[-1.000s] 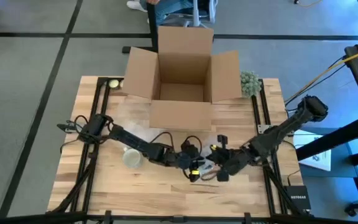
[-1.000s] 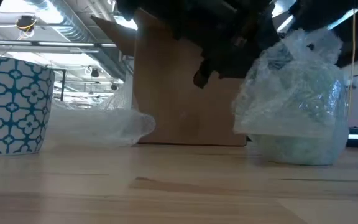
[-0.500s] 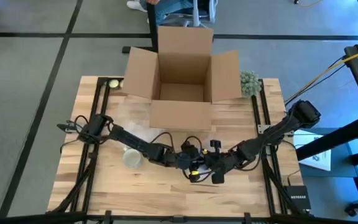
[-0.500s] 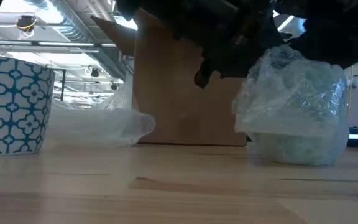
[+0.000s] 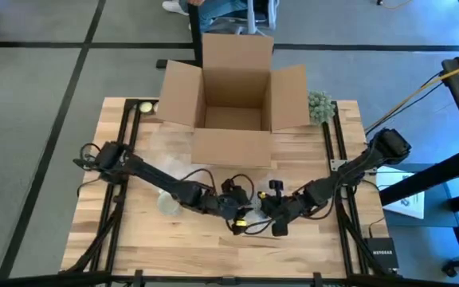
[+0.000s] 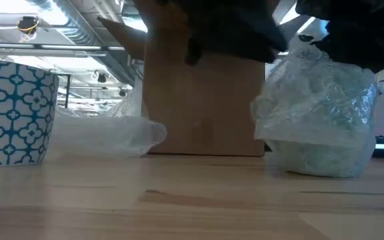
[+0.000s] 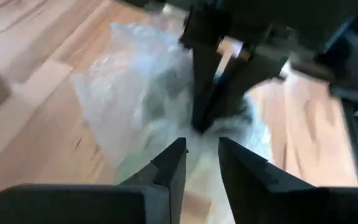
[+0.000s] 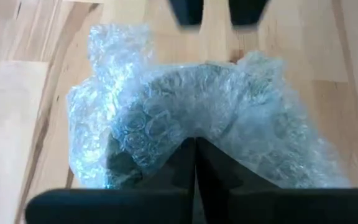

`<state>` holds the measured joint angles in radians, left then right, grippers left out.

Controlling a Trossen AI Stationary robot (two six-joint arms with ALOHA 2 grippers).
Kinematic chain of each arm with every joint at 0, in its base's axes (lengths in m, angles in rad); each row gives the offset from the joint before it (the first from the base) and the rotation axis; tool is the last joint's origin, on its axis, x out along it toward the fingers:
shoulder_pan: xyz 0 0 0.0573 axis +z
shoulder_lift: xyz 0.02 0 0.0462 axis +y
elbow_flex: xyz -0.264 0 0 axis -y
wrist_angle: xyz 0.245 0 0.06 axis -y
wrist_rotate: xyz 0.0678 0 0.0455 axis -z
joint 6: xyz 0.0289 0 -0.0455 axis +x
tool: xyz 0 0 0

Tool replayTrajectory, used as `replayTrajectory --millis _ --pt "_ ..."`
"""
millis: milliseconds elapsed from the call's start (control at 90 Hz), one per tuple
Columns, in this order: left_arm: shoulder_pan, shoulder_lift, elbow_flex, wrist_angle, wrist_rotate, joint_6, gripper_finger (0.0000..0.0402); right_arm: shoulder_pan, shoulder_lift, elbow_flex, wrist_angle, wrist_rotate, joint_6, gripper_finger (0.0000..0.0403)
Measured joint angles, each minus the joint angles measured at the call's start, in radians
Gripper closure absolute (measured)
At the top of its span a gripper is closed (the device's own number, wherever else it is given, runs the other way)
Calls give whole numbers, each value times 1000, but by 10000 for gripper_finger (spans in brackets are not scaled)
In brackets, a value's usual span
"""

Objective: Wrap mug
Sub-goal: Wrap the green mug with the bubble wrap

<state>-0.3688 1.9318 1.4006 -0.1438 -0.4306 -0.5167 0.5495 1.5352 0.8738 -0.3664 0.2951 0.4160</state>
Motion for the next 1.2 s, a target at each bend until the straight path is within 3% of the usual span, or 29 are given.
replayTrajectory --millis 222,689,1200 --pt "-46 20 -5 -86 1 -61 324 0 0 0 0 2 0 402" --pt "-14 113 -5 342 14 76 324 0 1 -1 4 8 -3 402" --pt "25 115 -5 363 28 99 324 0 1 -1 6 10 -3 402"
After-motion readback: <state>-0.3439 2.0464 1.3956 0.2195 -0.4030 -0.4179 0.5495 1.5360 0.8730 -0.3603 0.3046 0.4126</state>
